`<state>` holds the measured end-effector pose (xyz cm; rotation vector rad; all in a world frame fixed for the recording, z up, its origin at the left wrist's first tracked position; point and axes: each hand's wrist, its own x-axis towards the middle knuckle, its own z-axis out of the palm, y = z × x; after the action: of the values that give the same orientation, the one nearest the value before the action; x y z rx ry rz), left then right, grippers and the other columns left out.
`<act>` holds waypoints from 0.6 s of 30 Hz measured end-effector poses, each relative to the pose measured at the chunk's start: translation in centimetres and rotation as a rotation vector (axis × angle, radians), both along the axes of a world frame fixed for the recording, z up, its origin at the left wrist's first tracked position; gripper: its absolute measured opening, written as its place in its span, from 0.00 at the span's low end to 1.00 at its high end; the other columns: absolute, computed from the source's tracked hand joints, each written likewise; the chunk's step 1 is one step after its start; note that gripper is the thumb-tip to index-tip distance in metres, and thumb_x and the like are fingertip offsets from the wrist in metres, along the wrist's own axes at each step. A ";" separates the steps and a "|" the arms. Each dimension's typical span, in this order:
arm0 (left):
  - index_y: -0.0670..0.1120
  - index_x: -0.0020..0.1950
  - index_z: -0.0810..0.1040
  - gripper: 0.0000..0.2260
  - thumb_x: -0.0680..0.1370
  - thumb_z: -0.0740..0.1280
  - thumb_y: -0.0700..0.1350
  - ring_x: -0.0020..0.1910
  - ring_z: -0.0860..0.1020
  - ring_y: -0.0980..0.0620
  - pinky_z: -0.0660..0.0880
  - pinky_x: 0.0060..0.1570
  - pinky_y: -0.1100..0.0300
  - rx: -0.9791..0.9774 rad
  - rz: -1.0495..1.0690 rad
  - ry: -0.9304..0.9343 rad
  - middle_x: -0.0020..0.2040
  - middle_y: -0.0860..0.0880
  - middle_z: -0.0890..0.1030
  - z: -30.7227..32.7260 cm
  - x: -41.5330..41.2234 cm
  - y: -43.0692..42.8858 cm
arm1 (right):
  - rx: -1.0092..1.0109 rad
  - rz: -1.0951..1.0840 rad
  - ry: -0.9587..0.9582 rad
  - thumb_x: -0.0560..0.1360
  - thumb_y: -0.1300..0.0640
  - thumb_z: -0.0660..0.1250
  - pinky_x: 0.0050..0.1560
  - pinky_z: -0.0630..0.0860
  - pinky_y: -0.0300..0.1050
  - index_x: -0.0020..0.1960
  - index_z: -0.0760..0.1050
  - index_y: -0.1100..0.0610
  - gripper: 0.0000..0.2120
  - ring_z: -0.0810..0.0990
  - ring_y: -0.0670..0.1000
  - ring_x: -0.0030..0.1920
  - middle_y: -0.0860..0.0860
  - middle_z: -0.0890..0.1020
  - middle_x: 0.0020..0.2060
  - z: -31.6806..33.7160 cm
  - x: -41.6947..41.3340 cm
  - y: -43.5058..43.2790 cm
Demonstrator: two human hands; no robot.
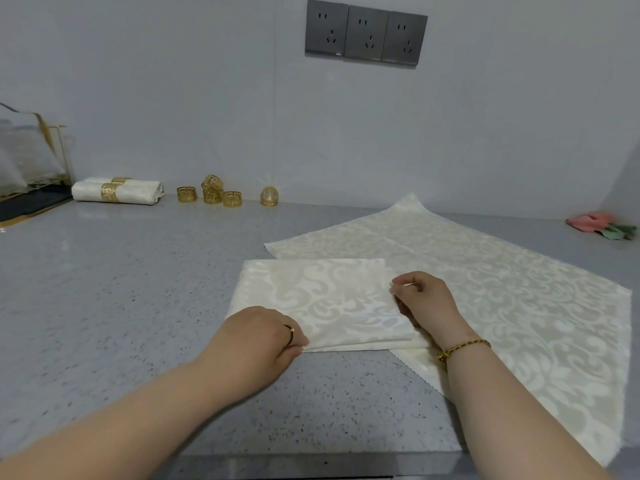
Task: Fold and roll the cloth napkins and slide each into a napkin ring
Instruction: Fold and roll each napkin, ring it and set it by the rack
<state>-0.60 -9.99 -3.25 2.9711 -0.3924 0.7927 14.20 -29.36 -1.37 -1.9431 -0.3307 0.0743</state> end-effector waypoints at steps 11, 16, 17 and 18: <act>0.57 0.32 0.83 0.18 0.67 0.53 0.55 0.26 0.77 0.63 0.71 0.23 0.72 0.112 -0.038 -0.026 0.29 0.63 0.79 -0.3 1.7 -1.8 | -0.111 -0.007 -0.026 0.73 0.63 0.67 0.27 0.67 0.26 0.52 0.72 0.59 0.09 0.68 0.45 0.29 0.49 0.69 0.29 0.1 0.8 0.1; 0.52 0.22 0.78 0.09 0.52 0.78 0.46 0.18 0.70 0.57 0.68 0.24 0.70 0.380 -0.012 0.015 0.21 0.57 0.74 -0.1 2.6 -2.6 | 0.045 -0.091 -0.003 0.75 0.61 0.63 0.34 0.67 0.34 0.51 0.72 0.58 0.05 0.70 0.46 0.32 0.48 0.73 0.35 -0.2 1.0 0.0; 0.52 0.22 0.77 0.12 0.49 0.79 0.44 0.18 0.71 0.56 0.70 0.27 0.68 0.389 -0.029 0.014 0.20 0.56 0.74 -0.2 2.5 -2.3 | 0.070 -0.111 -0.023 0.76 0.61 0.62 0.36 0.67 0.35 0.50 0.72 0.58 0.03 0.70 0.46 0.33 0.48 0.73 0.37 -0.3 1.1 -0.1; 0.51 0.22 0.77 0.11 0.49 0.78 0.42 0.19 0.72 0.56 0.72 0.34 0.64 0.367 -0.038 -0.001 0.21 0.56 0.75 0.0 2.3 -1.8 | 0.084 -0.128 -0.044 0.76 0.62 0.61 0.37 0.68 0.35 0.49 0.72 0.58 0.03 0.71 0.46 0.35 0.47 0.73 0.38 -0.3 1.1 -0.3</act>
<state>1.72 -11.82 -3.25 3.2838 -0.6582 0.7952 15.32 -29.61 -1.69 -1.8800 -0.2340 -0.0644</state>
